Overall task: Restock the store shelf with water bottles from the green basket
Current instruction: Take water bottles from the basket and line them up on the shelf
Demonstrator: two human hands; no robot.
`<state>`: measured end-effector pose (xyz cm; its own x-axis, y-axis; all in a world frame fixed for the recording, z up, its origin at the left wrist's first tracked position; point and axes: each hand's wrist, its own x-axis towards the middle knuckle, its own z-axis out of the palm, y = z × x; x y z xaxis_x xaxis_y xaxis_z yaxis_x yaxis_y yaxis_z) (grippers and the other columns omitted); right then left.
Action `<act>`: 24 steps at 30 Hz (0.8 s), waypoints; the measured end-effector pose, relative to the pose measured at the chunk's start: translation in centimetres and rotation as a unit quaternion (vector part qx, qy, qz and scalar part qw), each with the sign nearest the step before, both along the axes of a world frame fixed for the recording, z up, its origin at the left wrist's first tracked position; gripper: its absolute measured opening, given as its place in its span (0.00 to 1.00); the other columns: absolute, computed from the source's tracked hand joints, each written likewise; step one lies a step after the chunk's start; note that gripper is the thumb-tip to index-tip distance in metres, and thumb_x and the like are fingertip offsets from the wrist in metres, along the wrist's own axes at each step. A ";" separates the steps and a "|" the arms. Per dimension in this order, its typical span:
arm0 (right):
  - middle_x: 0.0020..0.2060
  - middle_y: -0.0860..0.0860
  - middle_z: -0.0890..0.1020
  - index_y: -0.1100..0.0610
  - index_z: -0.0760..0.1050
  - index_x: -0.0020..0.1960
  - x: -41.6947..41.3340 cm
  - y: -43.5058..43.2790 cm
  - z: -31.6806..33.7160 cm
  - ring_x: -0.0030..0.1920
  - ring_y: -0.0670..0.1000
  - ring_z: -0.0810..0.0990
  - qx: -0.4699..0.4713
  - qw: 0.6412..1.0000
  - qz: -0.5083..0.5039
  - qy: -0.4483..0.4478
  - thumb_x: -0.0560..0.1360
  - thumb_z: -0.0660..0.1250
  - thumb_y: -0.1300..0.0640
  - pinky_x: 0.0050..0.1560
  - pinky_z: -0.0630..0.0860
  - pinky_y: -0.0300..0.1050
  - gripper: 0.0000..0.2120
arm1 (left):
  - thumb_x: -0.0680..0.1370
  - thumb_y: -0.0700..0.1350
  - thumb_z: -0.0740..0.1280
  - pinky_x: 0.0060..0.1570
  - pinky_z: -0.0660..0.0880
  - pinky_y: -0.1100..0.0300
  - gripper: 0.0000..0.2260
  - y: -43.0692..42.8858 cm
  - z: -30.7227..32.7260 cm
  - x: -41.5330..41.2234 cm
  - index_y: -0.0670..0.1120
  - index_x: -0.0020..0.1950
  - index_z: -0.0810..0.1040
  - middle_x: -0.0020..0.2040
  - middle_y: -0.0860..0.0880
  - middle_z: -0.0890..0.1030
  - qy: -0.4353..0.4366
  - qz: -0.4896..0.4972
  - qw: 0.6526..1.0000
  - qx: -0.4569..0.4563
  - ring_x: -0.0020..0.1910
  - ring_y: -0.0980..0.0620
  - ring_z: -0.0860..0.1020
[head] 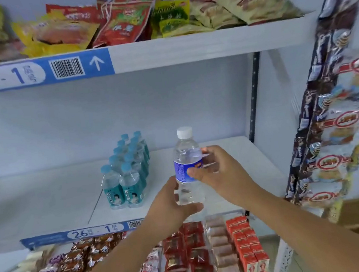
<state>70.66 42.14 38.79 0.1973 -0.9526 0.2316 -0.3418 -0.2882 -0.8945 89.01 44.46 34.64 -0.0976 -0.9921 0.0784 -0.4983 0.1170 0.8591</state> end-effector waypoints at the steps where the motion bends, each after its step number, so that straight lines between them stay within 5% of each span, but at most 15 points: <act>1: 0.57 0.40 0.81 0.44 0.68 0.68 -0.7 -0.9 -0.7 0.51 0.41 0.84 0.031 0.999 0.032 0.013 0.69 0.78 0.40 0.53 0.81 0.42 0.32 | 0.67 0.52 0.81 0.57 0.81 0.56 0.29 -1.2 0.4 -0.1 0.65 0.62 0.72 0.57 0.61 0.82 0.004 0.003 1.000 0.003 0.54 0.58 0.83; 6: 0.57 0.39 0.82 0.38 0.66 0.67 -1.4 -6.8 -5.5 0.54 0.39 0.82 0.070 0.992 0.086 0.064 0.68 0.81 0.47 0.61 0.80 0.46 0.34 | 0.72 0.45 0.80 0.49 0.77 0.71 0.24 -7.6 1.8 -1.2 0.60 0.61 0.74 0.54 0.61 0.85 0.001 0.003 1.000 0.012 0.50 0.64 0.83; 12: 0.53 0.38 0.84 0.42 0.70 0.66 -0.3 -13.0 -7.9 0.50 0.38 0.83 0.051 0.996 0.063 0.023 0.70 0.79 0.48 0.48 0.78 0.32 0.29 | 0.72 0.43 0.79 0.54 0.79 0.64 0.25 -13.2 0.1 -1.4 0.54 0.65 0.76 0.57 0.58 0.85 0.020 0.021 0.999 0.034 0.55 0.59 0.84; 18: 0.56 0.43 0.83 0.46 0.68 0.67 1.5 -19.4 -11.1 0.54 0.47 0.83 0.061 0.997 0.016 0.040 0.70 0.79 0.44 0.53 0.79 0.41 0.31 | 0.80 0.42 0.71 0.61 0.79 0.61 0.24 -16.4 -1.0 -1.2 0.57 0.72 0.67 0.64 0.56 0.79 0.026 0.079 0.996 0.039 0.60 0.59 0.81; 21: 0.58 0.45 0.81 0.47 0.66 0.68 2.6 -22.7 -12.3 0.57 0.50 0.81 0.063 0.997 -0.006 0.039 0.69 0.80 0.47 0.57 0.79 0.46 0.34 | 0.80 0.44 0.71 0.51 0.79 0.66 0.24 -15.9 -1.2 -0.5 0.59 0.70 0.66 0.59 0.57 0.80 0.002 0.109 0.994 0.031 0.53 0.58 0.82; 24: 0.54 0.46 0.79 0.49 0.66 0.67 3.6 -26.1 -12.9 0.55 0.51 0.80 0.066 0.996 -0.023 0.052 0.68 0.81 0.51 0.55 0.77 0.44 0.34 | 0.79 0.39 0.70 0.42 0.78 0.63 0.17 -15.0 -2.6 0.8 0.52 0.66 0.74 0.48 0.50 0.85 0.039 0.123 0.989 0.074 0.44 0.52 0.85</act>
